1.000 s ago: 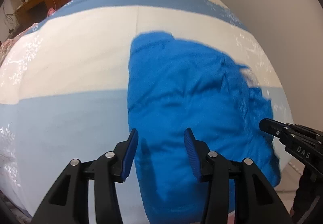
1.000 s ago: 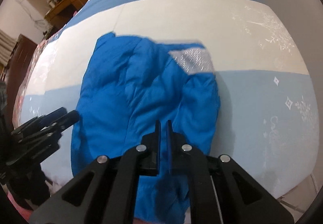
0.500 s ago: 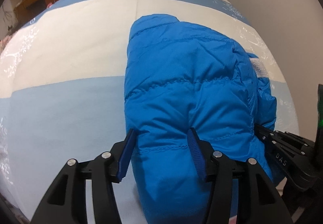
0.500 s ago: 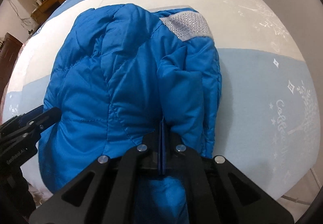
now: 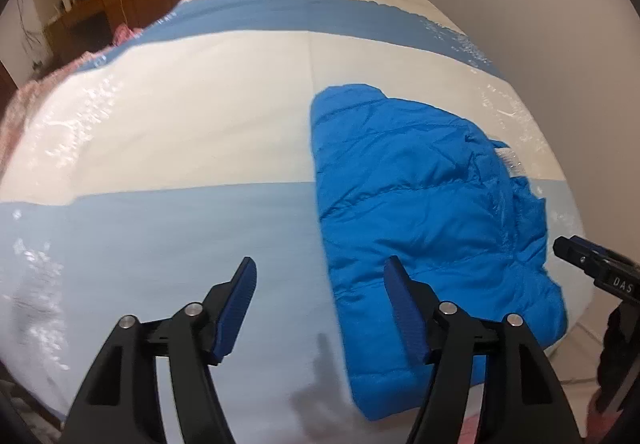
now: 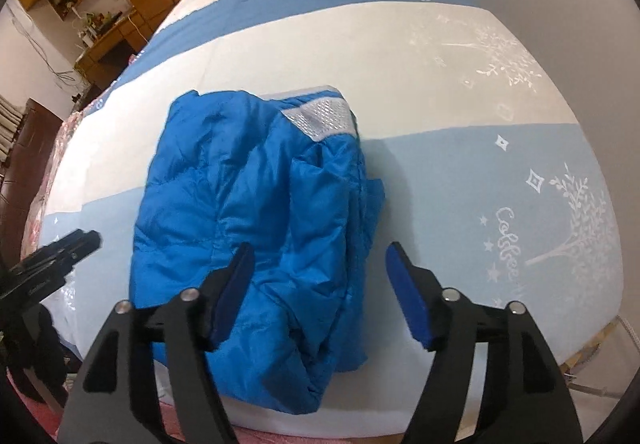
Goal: Fold large clothes
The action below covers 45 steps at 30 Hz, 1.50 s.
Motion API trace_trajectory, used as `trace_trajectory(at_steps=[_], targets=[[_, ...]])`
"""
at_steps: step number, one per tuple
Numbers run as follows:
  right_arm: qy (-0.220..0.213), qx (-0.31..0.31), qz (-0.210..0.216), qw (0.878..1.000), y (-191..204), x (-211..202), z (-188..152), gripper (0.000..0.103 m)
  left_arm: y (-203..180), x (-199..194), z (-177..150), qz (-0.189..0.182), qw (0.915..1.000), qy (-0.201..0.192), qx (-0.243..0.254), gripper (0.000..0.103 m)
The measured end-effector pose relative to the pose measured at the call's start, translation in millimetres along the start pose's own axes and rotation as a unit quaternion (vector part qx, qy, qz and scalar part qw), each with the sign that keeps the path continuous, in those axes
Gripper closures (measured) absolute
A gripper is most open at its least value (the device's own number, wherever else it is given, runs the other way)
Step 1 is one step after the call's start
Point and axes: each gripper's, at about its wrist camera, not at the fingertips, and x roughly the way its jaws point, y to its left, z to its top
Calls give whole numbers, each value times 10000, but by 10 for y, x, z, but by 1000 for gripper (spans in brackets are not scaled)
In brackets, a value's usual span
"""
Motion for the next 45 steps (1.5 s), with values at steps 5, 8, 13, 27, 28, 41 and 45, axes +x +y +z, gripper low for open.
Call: trace_trajectory(at_steps=[5, 8, 13, 27, 28, 41, 45], targets=[[95, -140, 32, 9999, 89, -44, -49, 27, -36, -73, -15, 46, 10000, 2, -19, 31], [128, -228, 20, 9997, 141, -49, -54, 22, -48, -82, -34, 9, 10000, 36, -76, 29], [270, -174, 125, 9994, 145, 7, -85, 19, -66, -37, -59, -87, 9998, 112, -136, 25], [576, 143, 549, 9967, -71, 255, -83, 18, -8, 264, -51, -578, 9968, 399, -388, 21], [606, 166, 577, 9964, -90, 279, -87, 18, 17, 304, -56, -648, 9960, 428, -438, 21], [1147, 221, 584, 9914, -119, 601, -190, 12, -80, 705, -171, -1029, 9897, 916, -397, 13], [1438, 619, 807, 9844, -252, 858, -246, 4, -163, 845, -193, -1310, 9855, 1020, -361, 10]])
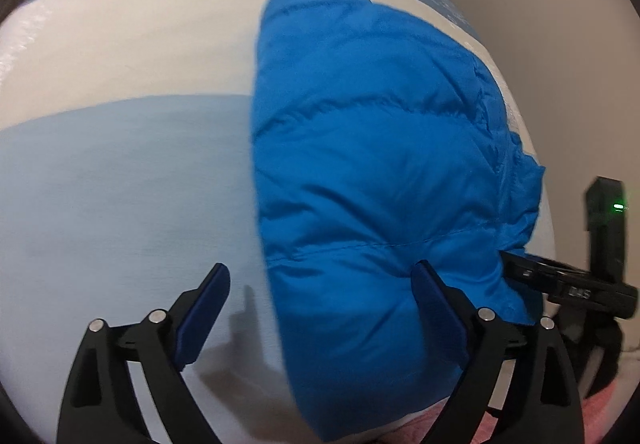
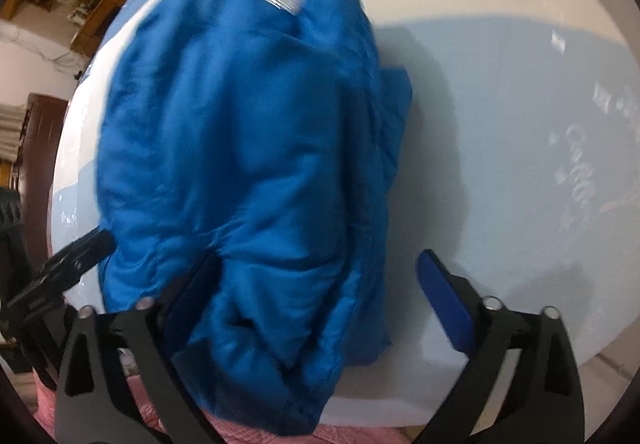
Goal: Fold large clothes
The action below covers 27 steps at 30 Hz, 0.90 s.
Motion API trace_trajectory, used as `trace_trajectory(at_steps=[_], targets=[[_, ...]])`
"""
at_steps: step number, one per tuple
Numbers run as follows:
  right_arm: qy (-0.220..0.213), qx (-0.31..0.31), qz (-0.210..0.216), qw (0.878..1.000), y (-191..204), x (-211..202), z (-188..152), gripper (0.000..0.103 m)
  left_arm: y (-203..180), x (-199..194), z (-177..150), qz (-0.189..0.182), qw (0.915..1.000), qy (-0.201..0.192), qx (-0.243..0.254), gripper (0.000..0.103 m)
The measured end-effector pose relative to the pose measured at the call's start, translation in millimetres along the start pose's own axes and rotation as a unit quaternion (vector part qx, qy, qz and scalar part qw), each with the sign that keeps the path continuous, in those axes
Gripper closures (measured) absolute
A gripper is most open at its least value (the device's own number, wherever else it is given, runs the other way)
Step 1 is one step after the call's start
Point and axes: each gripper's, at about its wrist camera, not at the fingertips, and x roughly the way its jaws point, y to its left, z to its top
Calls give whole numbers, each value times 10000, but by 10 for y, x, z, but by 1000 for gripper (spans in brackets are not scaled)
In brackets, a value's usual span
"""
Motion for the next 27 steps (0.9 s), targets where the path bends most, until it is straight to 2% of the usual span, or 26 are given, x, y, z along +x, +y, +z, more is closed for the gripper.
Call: trace_trajectory(at_steps=[3, 5, 8, 10, 12, 13, 15, 18, 21, 25, 27], targets=[[87, 138, 282, 9995, -85, 84, 5, 3, 9, 139, 31, -344, 9993, 114, -48, 9], [68, 67, 288, 9995, -87, 97, 14, 4, 5, 208, 44, -491, 9986, 165, -86, 9], [19, -53, 349, 9994, -94, 109, 21, 5, -40, 219, 50, -489, 9987, 127, -3, 14], [47, -54, 709, 9975, -78, 80, 17, 25, -58, 195, 49, -491, 9987, 104, 28, 21], [14, -147, 671, 9976, -21, 13, 19, 34, -69, 159, 45, -490, 9988, 54, 15, 29], [-18, -228, 645, 9977, 9, -17, 14, 37, -80, 141, 41, -470, 9989, 32, 11, 30], [-83, -350, 613, 9975, 70, -90, 0, 50, -104, 97, 28, -422, 9991, -24, 0, 36], [-192, -677, 409, 9967, 190, -194, -40, 58, -205, 43, -22, -274, 9996, -85, 80, 42], [-339, -988, 188, 9943, 307, -260, -78, 62, -337, -28, -65, -2, 9995, -201, 260, 46], [-542, -1252, 238, 9904, 446, -378, -118, 66, -482, -259, -40, 417, 9953, -649, 592, 49], [-656, -1320, 259, 9887, 498, -418, -111, 67, -486, -341, 18, 464, 9945, -752, 555, 50]])
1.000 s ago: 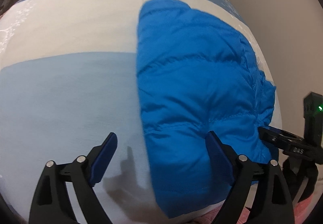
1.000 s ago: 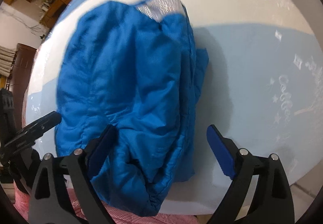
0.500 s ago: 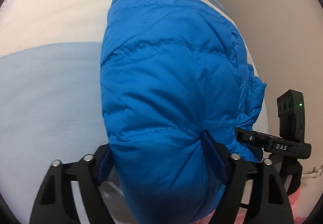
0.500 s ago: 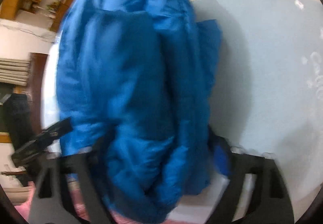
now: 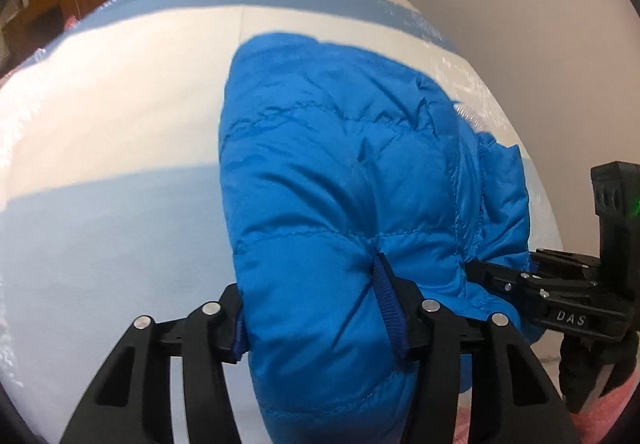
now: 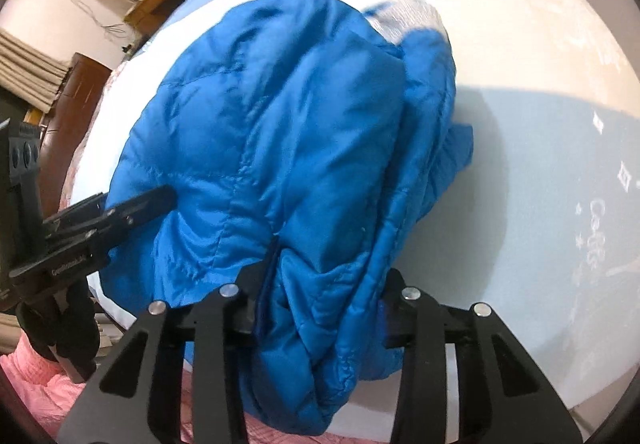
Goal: Fold large clothes
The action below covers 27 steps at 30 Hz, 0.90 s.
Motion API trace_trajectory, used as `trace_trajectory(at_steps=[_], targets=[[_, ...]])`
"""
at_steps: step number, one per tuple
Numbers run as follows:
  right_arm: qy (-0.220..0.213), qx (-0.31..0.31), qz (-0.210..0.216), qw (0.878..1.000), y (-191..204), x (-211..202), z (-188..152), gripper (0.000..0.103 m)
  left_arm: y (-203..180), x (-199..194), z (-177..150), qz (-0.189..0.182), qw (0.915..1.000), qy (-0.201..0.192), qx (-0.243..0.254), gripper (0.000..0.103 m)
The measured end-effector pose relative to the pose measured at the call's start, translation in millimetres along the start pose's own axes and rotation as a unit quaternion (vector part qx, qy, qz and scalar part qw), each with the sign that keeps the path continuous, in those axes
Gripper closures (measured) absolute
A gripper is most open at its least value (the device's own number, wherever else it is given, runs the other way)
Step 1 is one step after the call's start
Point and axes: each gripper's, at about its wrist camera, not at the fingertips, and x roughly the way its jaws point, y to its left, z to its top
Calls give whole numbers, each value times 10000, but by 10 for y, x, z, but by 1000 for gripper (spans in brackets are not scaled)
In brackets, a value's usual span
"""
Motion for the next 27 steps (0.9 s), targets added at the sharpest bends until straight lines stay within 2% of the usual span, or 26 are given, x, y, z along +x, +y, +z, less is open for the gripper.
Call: trace_trajectory(at_steps=[3, 6, 9, 14, 17, 20, 27], targets=[[-294, -458, -221, 9983, 138, -62, 93, 68, 19, -98, 1, 50, 9999, -145, -81, 52], [-462, -694, -226, 9963, 243, -44, 253, 68, 93, -241, 25, 216, 9990, -372, -110, 53], [-624, -904, -247, 9936, 321, 30, 474, 68, 223, -301, 209, 337, 9976, -555, -219, 53], [-724, -1099, -270, 9909, 388, 382, 864, 68, 485, -222, 509, 516, 9954, -704, -390, 53], [-508, -923, -216, 9942, 343, 644, 1062, 68, 628, 64, 644, 535, 9957, -543, -524, 52], [-299, -663, -152, 9972, 243, 811, 1114, 66, 778, 336, 612, 452, 9963, -195, -699, 46], [-43, -120, 143, 9998, 41, 851, 1210, 58, 856, 448, 644, 368, 9970, -22, -680, 41]])
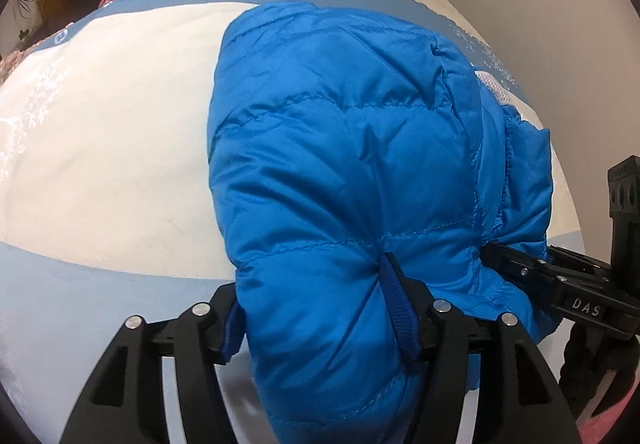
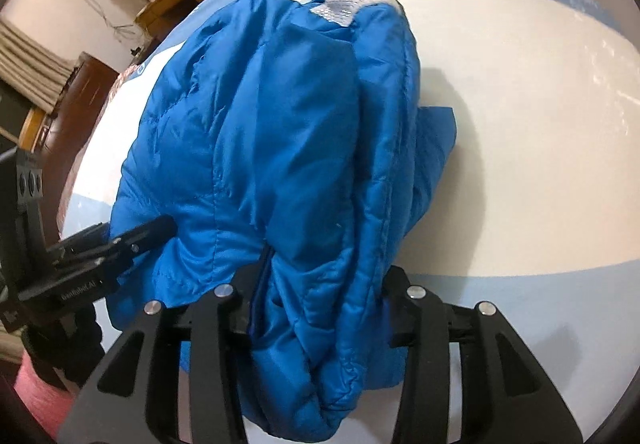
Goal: Fold large clothes
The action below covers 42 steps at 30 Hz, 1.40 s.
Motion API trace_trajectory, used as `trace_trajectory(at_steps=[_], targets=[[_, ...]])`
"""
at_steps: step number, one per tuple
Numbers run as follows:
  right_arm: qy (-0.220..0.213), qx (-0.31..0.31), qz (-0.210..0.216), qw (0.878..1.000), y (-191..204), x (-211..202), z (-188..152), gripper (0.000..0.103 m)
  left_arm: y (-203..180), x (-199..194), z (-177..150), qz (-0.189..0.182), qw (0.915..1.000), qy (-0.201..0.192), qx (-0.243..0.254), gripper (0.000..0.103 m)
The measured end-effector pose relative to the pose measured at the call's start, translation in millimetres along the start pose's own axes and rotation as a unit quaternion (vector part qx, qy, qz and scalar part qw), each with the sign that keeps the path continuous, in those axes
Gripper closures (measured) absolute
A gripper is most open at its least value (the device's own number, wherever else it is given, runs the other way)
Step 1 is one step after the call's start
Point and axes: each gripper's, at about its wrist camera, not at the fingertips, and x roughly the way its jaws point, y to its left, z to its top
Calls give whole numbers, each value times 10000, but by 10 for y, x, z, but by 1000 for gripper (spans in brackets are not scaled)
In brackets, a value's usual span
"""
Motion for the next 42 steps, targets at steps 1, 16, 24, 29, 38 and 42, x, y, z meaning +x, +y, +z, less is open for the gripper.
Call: trace_trajectory(at_steps=[1, 16, 24, 29, 38, 42], targets=[[4, 25, 22, 10000, -17, -34, -13, 57, 18, 10, 35, -48, 10000, 43, -50, 41], [-46, 141, -236, 9996, 34, -463, -506, 42, 89, -260, -260, 143, 9998, -127, -98, 34], [-23, 245, -379, 9990, -11, -351, -487, 43, 33, -311, -340, 479, 9985, -219, 170, 35], [-263, 41, -767, 9967, 113, -764, -622, 15, -59, -556, -391, 737, 9969, -189, 185, 35], [-96, -65, -1043, 9945, 370, -1032, -912, 12, -167, -934, -703, 905, 9955, -223, 163, 18], [-87, -145, -1045, 9944, 458, -1125, -1047, 12, -169, -1073, -790, 971, 9949, -255, 65, 10]])
